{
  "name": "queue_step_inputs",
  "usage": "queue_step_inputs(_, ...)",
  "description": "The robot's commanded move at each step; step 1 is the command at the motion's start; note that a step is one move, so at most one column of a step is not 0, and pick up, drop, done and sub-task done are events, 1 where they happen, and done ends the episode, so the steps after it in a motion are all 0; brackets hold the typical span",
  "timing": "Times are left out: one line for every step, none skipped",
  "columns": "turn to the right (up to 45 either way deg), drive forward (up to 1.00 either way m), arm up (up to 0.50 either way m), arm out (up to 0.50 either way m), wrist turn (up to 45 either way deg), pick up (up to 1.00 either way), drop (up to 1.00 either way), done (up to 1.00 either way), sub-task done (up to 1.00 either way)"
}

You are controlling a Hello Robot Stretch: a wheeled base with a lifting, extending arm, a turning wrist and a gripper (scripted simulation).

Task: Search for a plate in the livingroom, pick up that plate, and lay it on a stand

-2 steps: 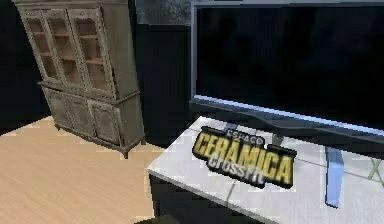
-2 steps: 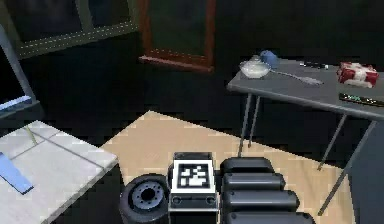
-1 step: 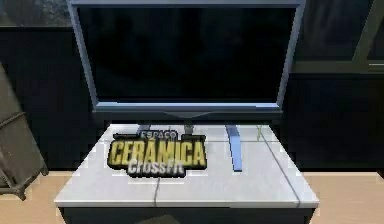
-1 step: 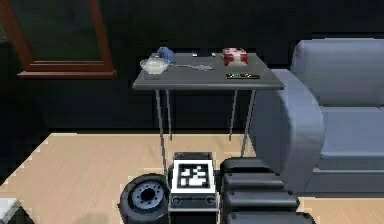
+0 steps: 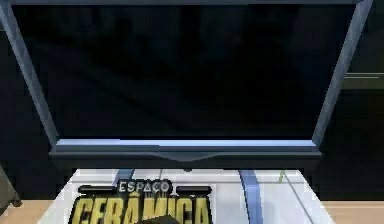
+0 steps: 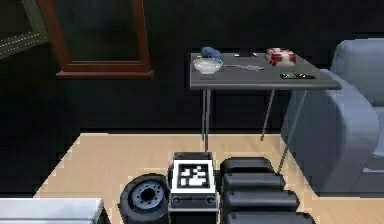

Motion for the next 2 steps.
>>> queue_step_inputs(-45.0, 0.0, 0.0, 0.0, 0.0, 0.0, 0.0, 0.0, 0.0)
queue_step_inputs(-30.0, 0.0, 0.0, 0.0, 0.0, 0.0, 0.0, 0.0, 0.0)
